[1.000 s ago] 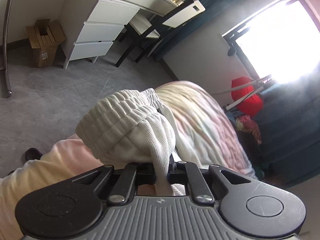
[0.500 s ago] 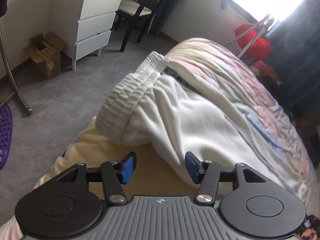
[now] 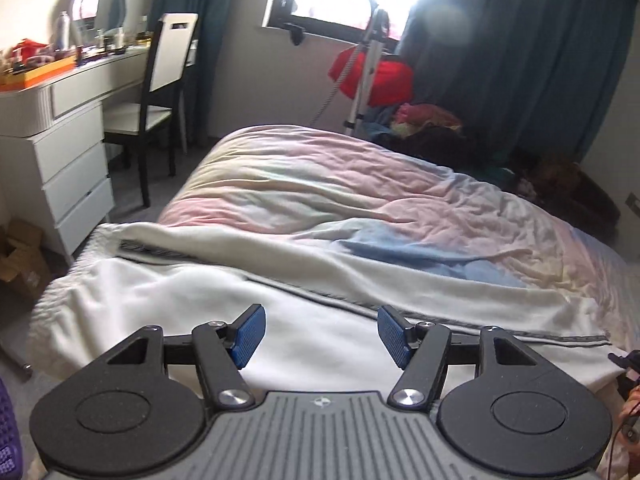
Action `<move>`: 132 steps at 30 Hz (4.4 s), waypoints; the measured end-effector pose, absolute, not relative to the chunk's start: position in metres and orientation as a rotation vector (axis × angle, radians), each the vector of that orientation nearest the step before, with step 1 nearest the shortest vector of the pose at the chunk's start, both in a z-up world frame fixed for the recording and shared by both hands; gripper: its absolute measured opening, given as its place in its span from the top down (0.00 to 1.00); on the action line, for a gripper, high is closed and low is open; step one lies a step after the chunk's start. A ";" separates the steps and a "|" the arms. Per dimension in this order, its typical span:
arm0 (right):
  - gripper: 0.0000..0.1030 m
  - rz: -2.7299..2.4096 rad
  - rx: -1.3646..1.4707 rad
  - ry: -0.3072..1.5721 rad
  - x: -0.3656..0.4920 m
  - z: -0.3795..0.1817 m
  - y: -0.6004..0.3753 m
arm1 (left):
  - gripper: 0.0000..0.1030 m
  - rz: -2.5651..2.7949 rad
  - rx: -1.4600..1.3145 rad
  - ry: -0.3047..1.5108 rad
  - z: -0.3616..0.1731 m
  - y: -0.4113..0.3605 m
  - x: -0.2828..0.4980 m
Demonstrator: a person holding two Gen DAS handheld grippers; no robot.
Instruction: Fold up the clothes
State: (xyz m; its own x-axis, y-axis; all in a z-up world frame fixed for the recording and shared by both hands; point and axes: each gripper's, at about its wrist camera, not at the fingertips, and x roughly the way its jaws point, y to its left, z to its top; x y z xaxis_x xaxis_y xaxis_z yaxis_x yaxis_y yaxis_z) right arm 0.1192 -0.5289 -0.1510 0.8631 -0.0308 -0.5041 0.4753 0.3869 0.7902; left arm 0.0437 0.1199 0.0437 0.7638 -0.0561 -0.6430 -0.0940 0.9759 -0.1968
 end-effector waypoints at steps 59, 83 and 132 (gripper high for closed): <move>0.86 0.108 -0.582 0.116 0.102 -0.076 -0.172 | 0.20 0.086 -0.149 0.694 -0.054 0.049 0.109; 0.71 0.374 -0.569 0.392 0.086 -0.103 -0.118 | 0.20 0.041 -0.164 0.570 -0.028 0.062 0.087; 0.17 0.103 0.182 0.508 0.010 -0.041 -0.254 | 0.05 0.303 -1.128 0.936 -0.073 0.228 0.002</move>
